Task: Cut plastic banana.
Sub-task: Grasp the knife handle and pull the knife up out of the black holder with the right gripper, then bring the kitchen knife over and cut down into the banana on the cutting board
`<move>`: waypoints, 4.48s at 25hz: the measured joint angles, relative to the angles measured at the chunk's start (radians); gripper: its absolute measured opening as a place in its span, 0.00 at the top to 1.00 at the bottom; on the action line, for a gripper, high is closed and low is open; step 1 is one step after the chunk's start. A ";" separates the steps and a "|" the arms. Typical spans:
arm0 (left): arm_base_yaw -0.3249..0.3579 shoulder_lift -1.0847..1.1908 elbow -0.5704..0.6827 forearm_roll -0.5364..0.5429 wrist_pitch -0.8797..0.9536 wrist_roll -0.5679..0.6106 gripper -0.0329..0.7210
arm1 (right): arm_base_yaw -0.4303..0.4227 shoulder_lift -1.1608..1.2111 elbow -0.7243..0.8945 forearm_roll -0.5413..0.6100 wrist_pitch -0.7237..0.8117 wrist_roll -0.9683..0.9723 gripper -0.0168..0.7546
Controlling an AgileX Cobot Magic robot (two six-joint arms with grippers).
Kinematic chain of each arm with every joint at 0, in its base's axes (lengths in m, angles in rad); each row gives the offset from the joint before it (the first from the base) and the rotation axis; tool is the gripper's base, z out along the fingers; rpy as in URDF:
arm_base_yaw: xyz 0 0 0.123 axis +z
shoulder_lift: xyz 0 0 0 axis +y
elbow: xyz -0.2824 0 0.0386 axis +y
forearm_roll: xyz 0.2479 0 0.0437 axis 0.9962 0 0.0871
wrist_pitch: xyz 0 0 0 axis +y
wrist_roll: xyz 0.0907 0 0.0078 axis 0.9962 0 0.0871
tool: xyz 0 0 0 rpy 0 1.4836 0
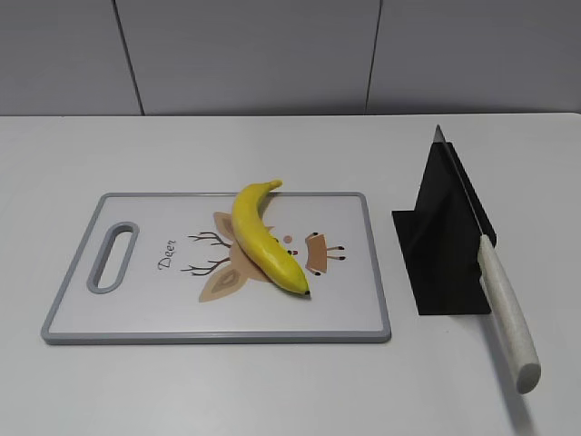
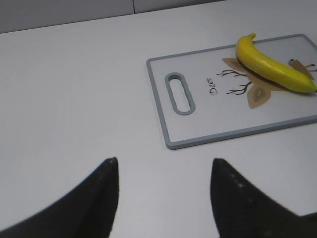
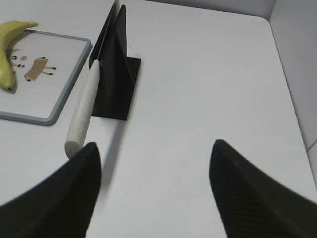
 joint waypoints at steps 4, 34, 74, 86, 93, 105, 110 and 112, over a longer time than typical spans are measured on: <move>0.000 0.000 0.000 0.000 0.000 0.000 0.20 | 0.000 0.000 0.000 -0.008 0.000 0.000 0.28; 0.000 0.000 0.000 0.000 0.000 0.000 0.20 | 0.033 0.851 -0.235 0.133 0.165 -0.023 0.28; 0.000 0.000 0.000 0.001 0.000 0.000 0.20 | 0.421 1.538 -0.237 -0.083 -0.318 0.523 0.75; 0.000 0.000 0.000 0.002 0.000 0.000 0.20 | 0.420 1.421 -0.329 -0.071 -0.211 0.554 0.75; 0.000 0.000 0.000 0.002 0.000 0.000 0.20 | 0.422 1.334 -0.420 -0.080 -0.109 0.511 0.75; 0.000 0.002 0.000 0.001 -0.007 0.000 0.20 | 0.422 1.326 -0.559 -0.080 -0.046 0.220 0.75; 0.000 0.105 -0.028 -0.006 -0.035 0.020 0.20 | 0.422 1.327 -0.564 -0.069 -0.047 0.016 0.75; 0.000 0.176 -0.050 -0.018 -0.059 0.071 0.20 | 0.422 1.333 -0.567 -0.030 -0.047 -0.095 0.75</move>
